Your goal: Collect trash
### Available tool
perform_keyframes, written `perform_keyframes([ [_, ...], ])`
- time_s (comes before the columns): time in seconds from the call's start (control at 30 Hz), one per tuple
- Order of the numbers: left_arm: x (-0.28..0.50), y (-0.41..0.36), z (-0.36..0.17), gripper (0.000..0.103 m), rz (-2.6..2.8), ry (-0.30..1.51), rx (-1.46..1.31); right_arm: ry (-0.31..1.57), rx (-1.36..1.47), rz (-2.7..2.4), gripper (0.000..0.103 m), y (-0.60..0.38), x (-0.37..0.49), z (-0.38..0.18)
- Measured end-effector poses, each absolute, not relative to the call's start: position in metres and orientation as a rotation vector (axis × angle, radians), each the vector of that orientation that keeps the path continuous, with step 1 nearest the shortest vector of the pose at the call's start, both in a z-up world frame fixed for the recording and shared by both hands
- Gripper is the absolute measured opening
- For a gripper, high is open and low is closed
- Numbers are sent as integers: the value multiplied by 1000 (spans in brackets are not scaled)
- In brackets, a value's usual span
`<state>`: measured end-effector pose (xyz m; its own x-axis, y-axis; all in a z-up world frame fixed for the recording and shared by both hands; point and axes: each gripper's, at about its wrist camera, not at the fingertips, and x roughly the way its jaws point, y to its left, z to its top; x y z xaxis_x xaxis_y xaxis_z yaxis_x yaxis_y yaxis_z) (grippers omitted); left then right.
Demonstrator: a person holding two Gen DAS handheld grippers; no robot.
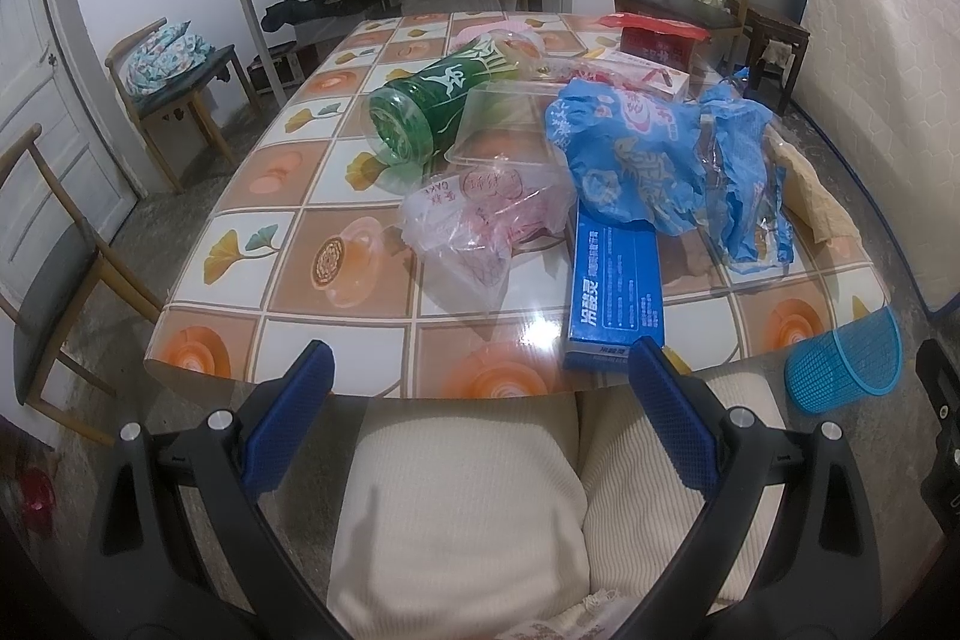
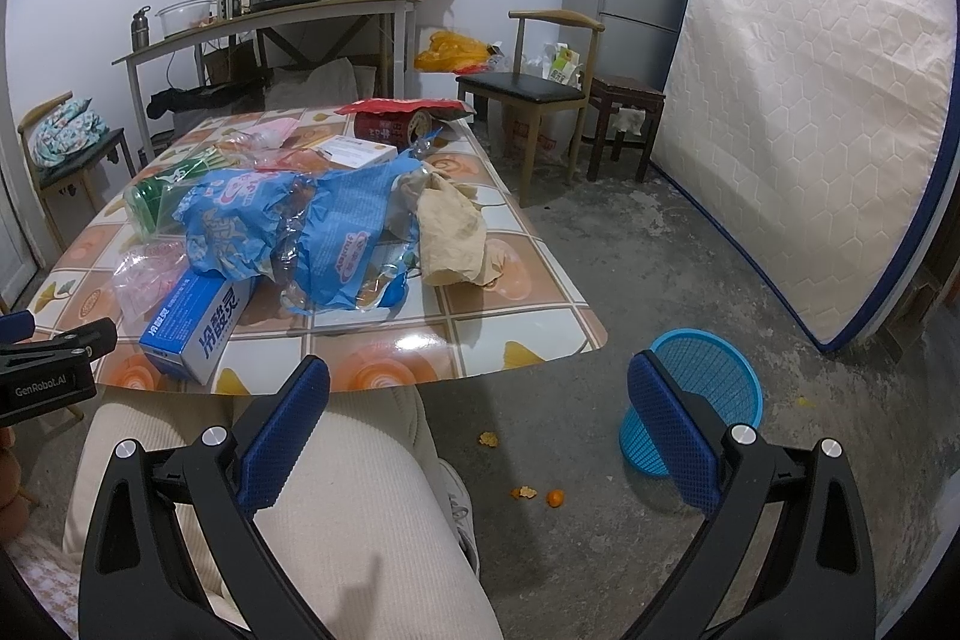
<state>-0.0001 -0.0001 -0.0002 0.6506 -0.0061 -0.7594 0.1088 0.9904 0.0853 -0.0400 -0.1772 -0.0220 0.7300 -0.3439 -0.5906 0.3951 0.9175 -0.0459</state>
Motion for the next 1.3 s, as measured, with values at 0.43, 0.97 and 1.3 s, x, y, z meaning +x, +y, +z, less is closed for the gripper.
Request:
perform_keyframes([
  [0.43, 2, 2, -9, 94, -89, 878, 105, 647, 66, -416, 97, -167, -29, -20],
  [0.97, 25, 49, -18, 94, -303, 858, -118, 593, -7, -337, 97, -148, 39, -2],
  [1.3, 40, 70, -8, 94, -494, 754, -288, 633, 72, -224, 97, -153, 88, 6],
])
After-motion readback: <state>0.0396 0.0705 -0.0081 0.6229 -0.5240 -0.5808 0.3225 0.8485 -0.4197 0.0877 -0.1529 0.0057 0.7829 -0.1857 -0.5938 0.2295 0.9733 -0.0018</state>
